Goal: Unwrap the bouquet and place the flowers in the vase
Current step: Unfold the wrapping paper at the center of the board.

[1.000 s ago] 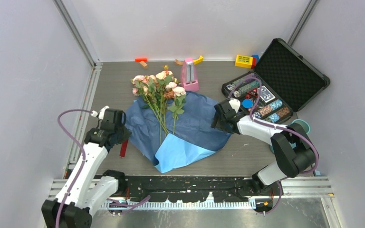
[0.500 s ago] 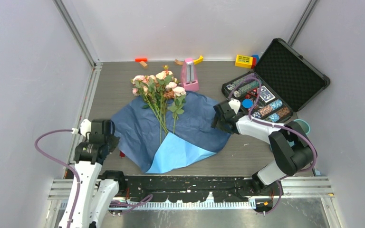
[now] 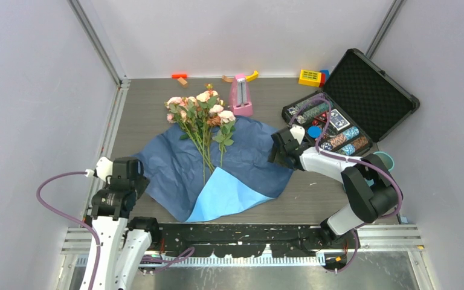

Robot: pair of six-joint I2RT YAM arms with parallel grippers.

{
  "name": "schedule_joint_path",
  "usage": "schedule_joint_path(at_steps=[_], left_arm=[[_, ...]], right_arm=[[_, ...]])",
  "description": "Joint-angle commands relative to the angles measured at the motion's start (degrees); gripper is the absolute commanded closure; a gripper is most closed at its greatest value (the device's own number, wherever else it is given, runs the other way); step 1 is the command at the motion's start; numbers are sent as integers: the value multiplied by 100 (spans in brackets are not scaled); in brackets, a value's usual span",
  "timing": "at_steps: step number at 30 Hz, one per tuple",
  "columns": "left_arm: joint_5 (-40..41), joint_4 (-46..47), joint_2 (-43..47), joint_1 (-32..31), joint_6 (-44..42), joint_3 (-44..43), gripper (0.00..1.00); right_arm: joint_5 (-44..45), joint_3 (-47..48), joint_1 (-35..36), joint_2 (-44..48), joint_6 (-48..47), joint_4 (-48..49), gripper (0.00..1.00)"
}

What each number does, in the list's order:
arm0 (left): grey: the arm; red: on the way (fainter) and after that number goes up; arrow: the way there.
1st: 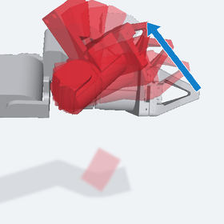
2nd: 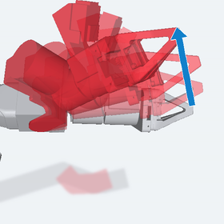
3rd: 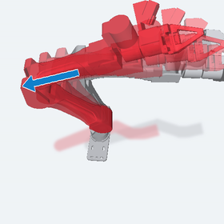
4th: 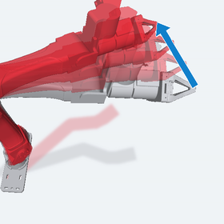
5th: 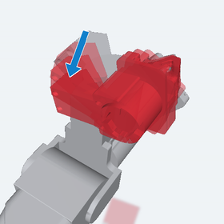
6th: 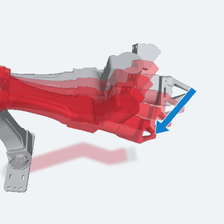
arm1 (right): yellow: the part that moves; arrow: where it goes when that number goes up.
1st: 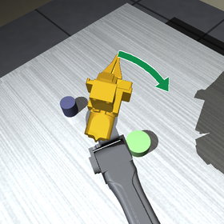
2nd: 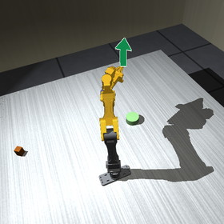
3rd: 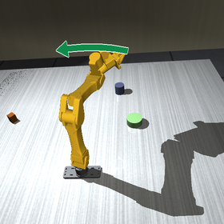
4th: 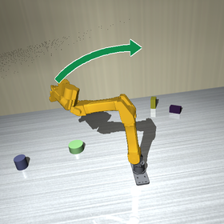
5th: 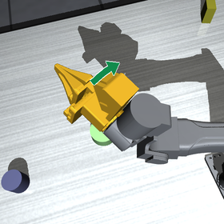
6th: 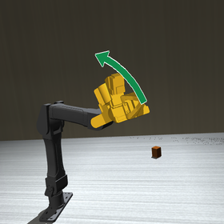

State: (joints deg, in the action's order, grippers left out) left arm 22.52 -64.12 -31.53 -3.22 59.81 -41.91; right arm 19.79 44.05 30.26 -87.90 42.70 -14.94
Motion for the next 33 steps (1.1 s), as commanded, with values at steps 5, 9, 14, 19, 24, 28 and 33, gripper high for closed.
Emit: schedule_joint_path(at_steps=[5,9,14,19,24,28,33], left_arm=[[-57,799,-381,36,-1732,-998,48],[-792,1293,-793,35,-2356,-1244,32],[-2416,2279,-1342,41,-2173,-833,22],[-3586,3324,-2051,36,-1836,-293,18],[-4324,4271,-2865,36,-1765,66,17],[-4678,4710,-3561,33,-1744,117,17],[-4685,5185,-4108,40,-1723,236,15]], right_arm=[[-464,329,-20,440,-683,211,32],[-749,568,-20,630,-887,9,32],[-1424,737,-20,789,-858,-38,32],[-495,641,-48,1172,-437,-567,27],[-331,208,-535,1486,-215,-739,25],[-304,9,-924,1672,-329,-816,22],[-332,-96,-1351,1613,-470,-731,20]])
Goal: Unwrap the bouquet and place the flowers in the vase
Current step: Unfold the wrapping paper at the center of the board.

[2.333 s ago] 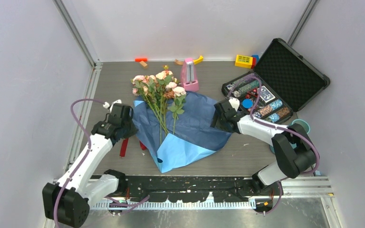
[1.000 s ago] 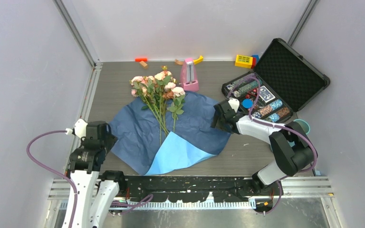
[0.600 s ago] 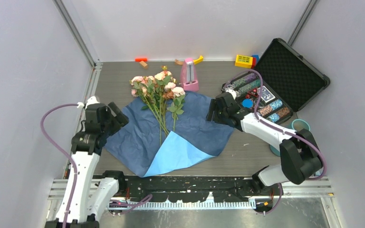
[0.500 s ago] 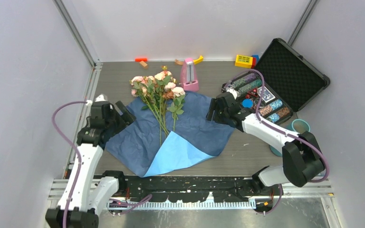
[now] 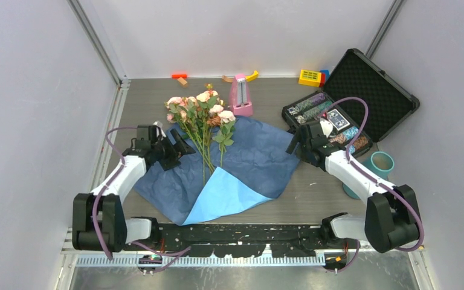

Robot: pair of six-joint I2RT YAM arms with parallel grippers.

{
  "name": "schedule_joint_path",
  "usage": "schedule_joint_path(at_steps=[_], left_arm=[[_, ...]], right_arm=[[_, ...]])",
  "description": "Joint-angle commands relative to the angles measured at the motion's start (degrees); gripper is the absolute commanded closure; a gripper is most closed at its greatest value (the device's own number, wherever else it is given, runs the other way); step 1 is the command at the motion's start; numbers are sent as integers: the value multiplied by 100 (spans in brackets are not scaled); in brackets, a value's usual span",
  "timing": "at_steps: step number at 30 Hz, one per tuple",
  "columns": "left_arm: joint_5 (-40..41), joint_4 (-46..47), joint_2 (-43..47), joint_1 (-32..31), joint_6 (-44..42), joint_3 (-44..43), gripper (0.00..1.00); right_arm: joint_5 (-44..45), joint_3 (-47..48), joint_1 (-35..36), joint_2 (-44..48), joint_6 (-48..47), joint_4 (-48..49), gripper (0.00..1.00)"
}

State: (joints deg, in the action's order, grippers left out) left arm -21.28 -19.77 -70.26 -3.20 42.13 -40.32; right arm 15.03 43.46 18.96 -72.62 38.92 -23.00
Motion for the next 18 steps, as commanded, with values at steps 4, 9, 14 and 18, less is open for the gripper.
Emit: schedule_joint_path(at_steps=[4,9,14,18], left_arm=[[-105,782,-480,35,-50,145,15],[259,859,-539,33,-111,375,13],[495,969,-611,35,-69,536,13],[740,1017,-675,44,-58,610,12]], right_arm=[[65,-105,-410,-172,-121,311,20],[-178,-189,-436,-530,-140,836,26],[-304,-40,-454,-1024,-234,1170,48],[-317,188,-462,-1369,-331,1347,72]])
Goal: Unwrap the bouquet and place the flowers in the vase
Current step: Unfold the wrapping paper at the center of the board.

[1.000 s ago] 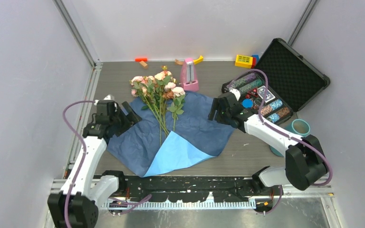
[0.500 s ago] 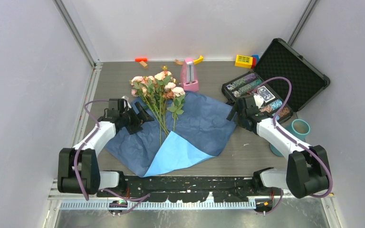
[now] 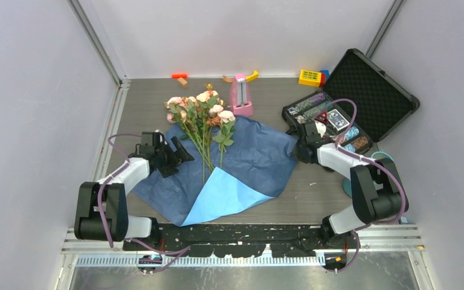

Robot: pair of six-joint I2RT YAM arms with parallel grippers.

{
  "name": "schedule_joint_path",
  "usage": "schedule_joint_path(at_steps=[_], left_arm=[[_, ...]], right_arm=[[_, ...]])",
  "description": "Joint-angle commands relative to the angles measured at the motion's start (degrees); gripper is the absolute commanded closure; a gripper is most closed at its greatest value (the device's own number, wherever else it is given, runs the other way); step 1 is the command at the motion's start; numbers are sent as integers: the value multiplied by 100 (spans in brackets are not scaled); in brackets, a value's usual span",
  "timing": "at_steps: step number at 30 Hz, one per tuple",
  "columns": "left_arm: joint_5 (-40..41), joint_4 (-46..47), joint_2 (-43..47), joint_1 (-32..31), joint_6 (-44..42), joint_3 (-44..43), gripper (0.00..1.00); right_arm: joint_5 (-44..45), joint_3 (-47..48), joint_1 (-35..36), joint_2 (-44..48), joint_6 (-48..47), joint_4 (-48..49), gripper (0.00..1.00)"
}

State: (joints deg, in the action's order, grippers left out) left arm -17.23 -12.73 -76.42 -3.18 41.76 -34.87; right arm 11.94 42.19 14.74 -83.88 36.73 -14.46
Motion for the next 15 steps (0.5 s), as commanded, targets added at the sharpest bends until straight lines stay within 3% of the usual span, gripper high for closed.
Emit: schedule_joint_path(at_steps=[1,9,15], left_arm=[[356,341,-85,49,-11,81,12],[535,663,-251,98,200,227,12],[693,891,-292,107,267,291,11]], right_arm=[[-13,412,-41,-379,-149,516,79],[-31,1135,-57,-1159,-374,721,99],[30,1777,-95,-1654,-620,705,100]])
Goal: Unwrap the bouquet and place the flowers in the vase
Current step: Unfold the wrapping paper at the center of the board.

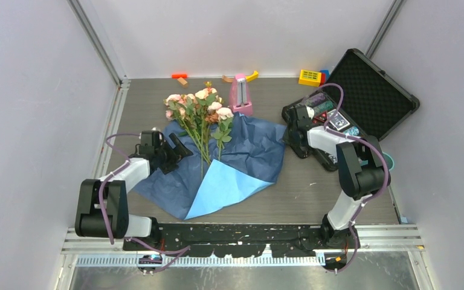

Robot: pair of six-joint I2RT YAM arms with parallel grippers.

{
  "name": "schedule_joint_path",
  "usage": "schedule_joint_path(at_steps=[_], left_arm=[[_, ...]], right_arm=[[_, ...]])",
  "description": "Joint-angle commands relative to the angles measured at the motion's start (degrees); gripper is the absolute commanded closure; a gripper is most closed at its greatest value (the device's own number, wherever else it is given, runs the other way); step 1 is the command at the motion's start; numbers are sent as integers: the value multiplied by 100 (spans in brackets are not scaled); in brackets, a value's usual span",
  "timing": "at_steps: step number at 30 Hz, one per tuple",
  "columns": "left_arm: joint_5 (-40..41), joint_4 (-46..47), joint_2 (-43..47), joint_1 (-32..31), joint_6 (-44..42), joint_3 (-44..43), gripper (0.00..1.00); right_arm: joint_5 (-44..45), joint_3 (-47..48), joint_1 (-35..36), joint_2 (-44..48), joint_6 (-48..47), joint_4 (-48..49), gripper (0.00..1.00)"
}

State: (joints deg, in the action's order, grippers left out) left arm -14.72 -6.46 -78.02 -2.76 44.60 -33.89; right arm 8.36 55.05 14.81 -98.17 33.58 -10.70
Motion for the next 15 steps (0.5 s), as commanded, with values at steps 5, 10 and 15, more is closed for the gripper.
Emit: schedule_joint_path(at_steps=[5,10,15], left_arm=[[332,338,143,63,-158,134,11],[-446,607,492,35,-78,68,12],[-872,462,845,-390,-116,-61,12]], right_arm=[[431,1076,-181,-543,-496,214,100],[406,1398,-205,-619,-705,70,100],[263,1550,-206,-436,-768,-247,82]])
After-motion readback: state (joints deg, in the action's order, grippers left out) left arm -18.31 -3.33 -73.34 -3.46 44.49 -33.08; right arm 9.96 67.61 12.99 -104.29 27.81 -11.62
